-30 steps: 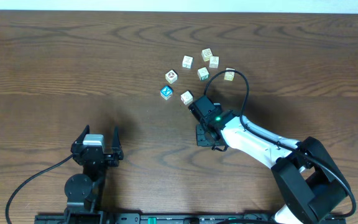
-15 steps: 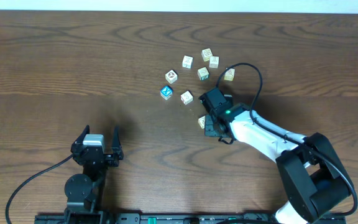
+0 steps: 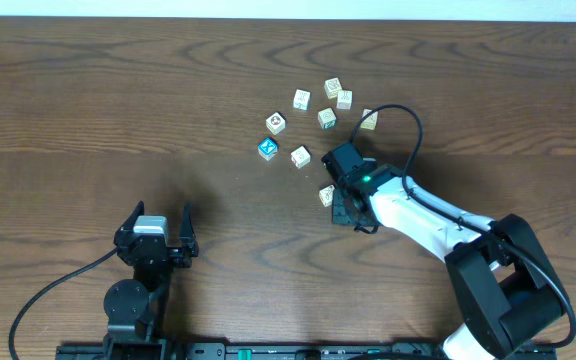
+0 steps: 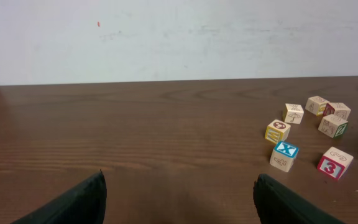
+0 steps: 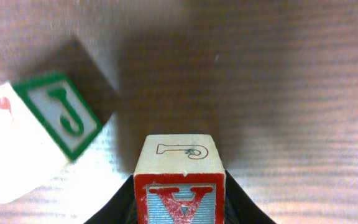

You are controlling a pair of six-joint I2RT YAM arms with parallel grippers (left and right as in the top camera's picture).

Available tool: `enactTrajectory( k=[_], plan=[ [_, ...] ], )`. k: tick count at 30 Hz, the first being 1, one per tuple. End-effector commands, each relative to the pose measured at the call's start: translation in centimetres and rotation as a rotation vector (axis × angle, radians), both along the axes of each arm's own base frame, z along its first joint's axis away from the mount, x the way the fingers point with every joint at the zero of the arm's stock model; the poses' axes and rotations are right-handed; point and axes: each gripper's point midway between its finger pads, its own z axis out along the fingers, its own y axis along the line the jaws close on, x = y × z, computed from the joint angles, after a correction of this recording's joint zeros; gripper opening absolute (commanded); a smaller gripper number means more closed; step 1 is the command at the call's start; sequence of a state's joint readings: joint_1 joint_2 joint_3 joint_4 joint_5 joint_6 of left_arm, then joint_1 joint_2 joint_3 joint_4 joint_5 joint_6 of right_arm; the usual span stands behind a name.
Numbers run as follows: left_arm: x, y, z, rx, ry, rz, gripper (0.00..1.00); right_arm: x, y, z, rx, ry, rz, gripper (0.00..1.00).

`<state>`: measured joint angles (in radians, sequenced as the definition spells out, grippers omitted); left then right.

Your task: Lift 3 blocks

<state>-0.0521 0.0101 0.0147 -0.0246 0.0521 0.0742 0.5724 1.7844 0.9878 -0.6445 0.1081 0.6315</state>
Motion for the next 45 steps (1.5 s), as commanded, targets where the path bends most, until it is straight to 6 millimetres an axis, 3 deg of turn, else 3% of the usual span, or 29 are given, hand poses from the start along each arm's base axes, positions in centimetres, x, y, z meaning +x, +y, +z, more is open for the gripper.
enactTrajectory(
  k=[1,7,19,31,32,34,36,39,42,45],
  plan=[
    [-0.1,0.3,-1.5,-0.008,0.05,0.016,0.76,-3.3,0.3,-2.0,-0.017,0.11,0.026,0.02],
    [-0.1,0.3,-1.5,-0.008,0.05,0.016,0.76,-3.5,1.8,-1.9,-0.01,0.085,0.074,0.06],
    [-0.1,0.3,-1.5,-0.008,0.05,0.016,0.76,-0.7,2.6,-1.6,0.049,-0.014,0.048,0.19],
    [-0.1,0.3,-1.5,-0.008,0.05,0.016,0.76,1.4,1.1,-1.4,0.033,-0.073,-0.009,0.24],
    [-0.1,0.3,-1.5,-0.008,0.05,0.016,0.76,1.5,1.0,-1.4,0.033,-0.073,-0.012,0.27],
    [-0.1,0.3,-1.5,-0.008,0.05,0.016,0.76,1.6,0.9,-1.3,0.035,-0.076,-0.016,0.46],
    [-0.1,0.3,-1.5,-0.008,0.05,0.016,0.76,1.6,0.9,-1.3,0.036,-0.076,-0.016,0.58],
    [-0.1,0.3,-1.5,-0.008,0.05,0.016,0.76,1.3,1.2,-1.4,0.049,-0.062,-0.01,0.7],
    [-0.1,0.3,-1.5,-0.008,0.05,0.016,0.76,1.0,1.7,-1.4,0.064,-0.051,0.0,0.73],
    [-0.1,0.3,-1.5,-0.008,0.05,0.016,0.76,0.6,2.1,-1.5,0.069,-0.04,0.012,0.63]
  ],
)
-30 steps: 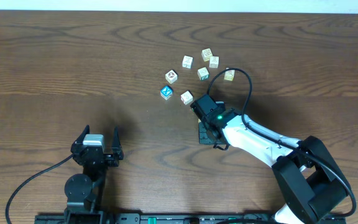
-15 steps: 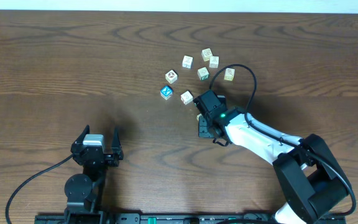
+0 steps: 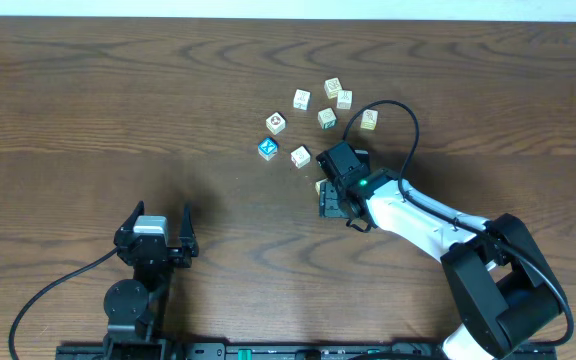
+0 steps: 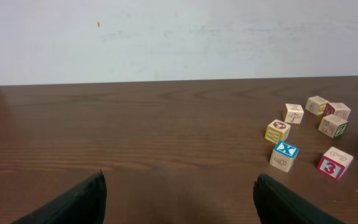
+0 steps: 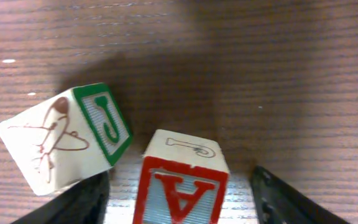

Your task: Lift 3 blocks

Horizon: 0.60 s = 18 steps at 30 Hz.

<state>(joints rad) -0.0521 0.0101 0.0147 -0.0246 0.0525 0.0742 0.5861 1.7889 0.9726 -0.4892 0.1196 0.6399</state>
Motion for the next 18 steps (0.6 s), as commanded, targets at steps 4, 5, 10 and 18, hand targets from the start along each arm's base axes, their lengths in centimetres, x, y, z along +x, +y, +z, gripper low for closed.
enactTrajectory(
  k=[4,5,10,18],
  plan=[
    [-0.1,0.3,-1.5,-0.008,0.05,0.016,0.76,-2.8,0.2,-1.8,-0.016,0.107,0.03,0.54],
    [-0.1,0.3,-1.5,-0.008,0.05,0.016,0.76,-3.2,0.3,-1.9,-0.02,0.119,0.036,0.54],
    [-0.1,0.3,-1.5,-0.008,0.05,0.016,0.76,-5.8,0.5,-2.1,-0.058,0.193,0.083,0.53],
    [-0.1,0.3,-1.5,-0.008,0.05,0.016,0.76,-8.1,3.4,-1.6,-0.048,0.192,0.194,0.61]
  ],
)
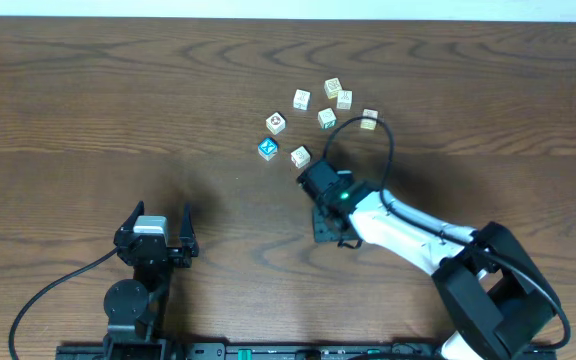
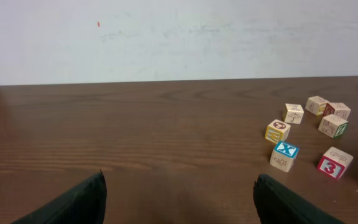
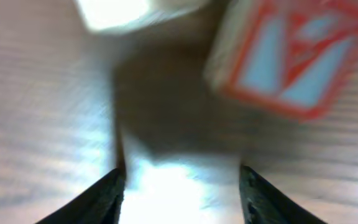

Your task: Lift 3 blocks

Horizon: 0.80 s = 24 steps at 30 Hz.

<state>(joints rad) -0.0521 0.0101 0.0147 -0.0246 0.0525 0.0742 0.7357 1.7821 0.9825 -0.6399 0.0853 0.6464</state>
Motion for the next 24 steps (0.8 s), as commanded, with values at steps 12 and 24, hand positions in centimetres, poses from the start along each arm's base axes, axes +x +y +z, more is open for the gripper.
enactTrajectory(
  k=[12,24],
  plan=[
    [-0.1,0.3,-1.5,-0.008,0.05,0.016,0.76,1.6,5.0,1.9,0.136,-0.078,0.248,0.75],
    [-0.1,0.3,-1.5,-0.008,0.05,0.016,0.76,6.8,6.2,8.7,0.097,-0.212,0.392,0.94]
  ],
)
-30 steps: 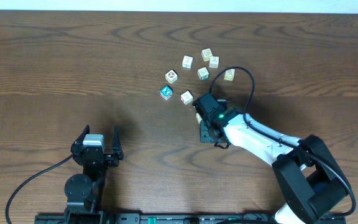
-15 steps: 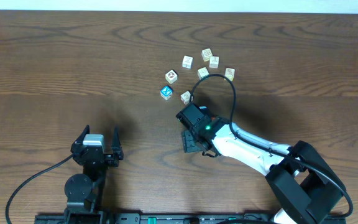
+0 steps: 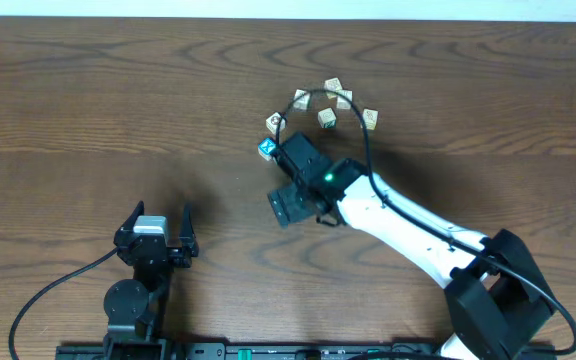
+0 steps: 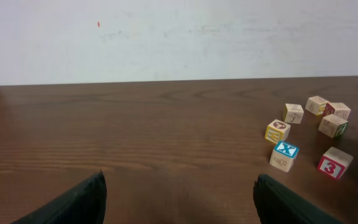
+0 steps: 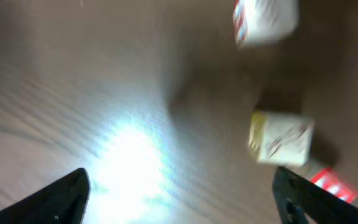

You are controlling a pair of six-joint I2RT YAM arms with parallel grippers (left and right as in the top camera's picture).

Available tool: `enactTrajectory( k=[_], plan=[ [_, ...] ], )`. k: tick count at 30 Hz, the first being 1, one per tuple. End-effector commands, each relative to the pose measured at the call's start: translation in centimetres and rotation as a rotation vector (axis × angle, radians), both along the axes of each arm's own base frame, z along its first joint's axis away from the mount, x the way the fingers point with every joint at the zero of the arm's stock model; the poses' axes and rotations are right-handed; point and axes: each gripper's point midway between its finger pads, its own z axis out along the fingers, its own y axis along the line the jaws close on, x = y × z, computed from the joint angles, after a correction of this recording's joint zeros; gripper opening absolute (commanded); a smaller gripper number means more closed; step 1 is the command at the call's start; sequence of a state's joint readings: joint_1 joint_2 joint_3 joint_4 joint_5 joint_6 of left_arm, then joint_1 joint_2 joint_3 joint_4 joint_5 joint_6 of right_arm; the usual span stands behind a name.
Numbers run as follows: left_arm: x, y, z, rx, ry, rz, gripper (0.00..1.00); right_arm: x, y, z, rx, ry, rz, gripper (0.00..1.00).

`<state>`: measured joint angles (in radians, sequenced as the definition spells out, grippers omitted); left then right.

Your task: Lift 3 blocks

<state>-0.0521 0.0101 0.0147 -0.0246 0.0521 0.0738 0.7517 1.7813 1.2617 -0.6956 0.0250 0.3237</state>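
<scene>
Several small wooden picture blocks lie in a loose cluster at the back of the table, among them a blue X block (image 3: 266, 149), a yellow-edged block (image 4: 278, 131) and a red 3 block (image 4: 334, 163). My right gripper (image 3: 290, 205) hovers just in front of the X block, open and holding nothing. Its blurred wrist view shows the open right gripper (image 5: 179, 205) over bare wood, with a pale block (image 5: 281, 138) and a red-edged block (image 5: 266, 18) ahead of it. My left gripper (image 3: 155, 240) rests open near the front left, far from the blocks.
The brown wooden table (image 3: 88, 100) has a white wall behind its far edge. My right arm (image 3: 408, 225) stretches diagonally from the front right and covers the spot just right of the X block. A black cable (image 3: 353, 110) loops over the block cluster.
My right gripper has moved further left and a little toward the back, and now sits beside the blue X block. Its jaws stand wider apart. The blocks in its view look smaller and further off.
At first my right gripper was shut on the red A block beside the green J block. Then its jaws stood open with the A block on the table between them. After that it was left of both blocks, and now further left. The left arm never moved.
</scene>
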Motion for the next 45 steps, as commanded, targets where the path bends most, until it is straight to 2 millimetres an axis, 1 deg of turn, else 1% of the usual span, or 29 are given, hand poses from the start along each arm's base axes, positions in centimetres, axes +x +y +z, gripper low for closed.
enactTrajectory(
  k=[1,5,7,10,17,24,28,31,34,38,45],
  plan=[
    [-0.1,0.3,-1.5,-0.008,0.05,0.016,0.76,2.5,-1.0,1.1,-0.021,-0.07,0.044,0.95],
    [-0.1,0.3,-1.5,-0.008,0.05,0.016,0.76,4.3,-2.6,1.1,-0.031,-0.093,0.043,0.95],
    [-0.1,0.3,-1.5,-0.008,0.05,0.016,0.76,4.9,-3.5,1.1,-0.039,-0.094,0.039,0.91],
    [-0.1,0.3,-1.5,-0.008,0.05,0.016,0.76,5.1,-4.1,1.0,-0.042,-0.088,0.05,0.85],
    [-0.1,0.3,-1.5,-0.008,0.05,0.016,0.76,5.1,-4.0,0.7,-0.046,-0.084,0.089,0.82],
    [-0.1,0.3,-1.5,-0.008,0.05,0.016,0.76,5.5,-3.7,-1.5,-0.061,-0.058,0.088,0.78],
    [-0.1,0.3,-1.5,-0.008,0.05,0.016,0.76,5.6,-3.7,-2.4,-0.067,-0.049,0.088,0.73],
    [-0.1,0.3,-1.5,-0.008,0.05,0.016,0.76,5.6,-3.5,-2.8,-0.069,-0.046,0.091,0.64],
    [-0.1,0.3,-1.5,-0.008,0.05,0.016,0.76,5.5,-3.6,-3.1,-0.074,-0.037,0.091,0.59],
    [-0.1,0.3,-1.5,-0.008,0.05,0.016,0.76,5.4,-3.7,-3.6,-0.081,-0.026,0.091,0.6],
    [-0.1,0.3,-1.5,-0.008,0.05,0.016,0.76,5.2,-3.8,-4.7,-0.095,-0.002,0.092,0.57]
  ],
)
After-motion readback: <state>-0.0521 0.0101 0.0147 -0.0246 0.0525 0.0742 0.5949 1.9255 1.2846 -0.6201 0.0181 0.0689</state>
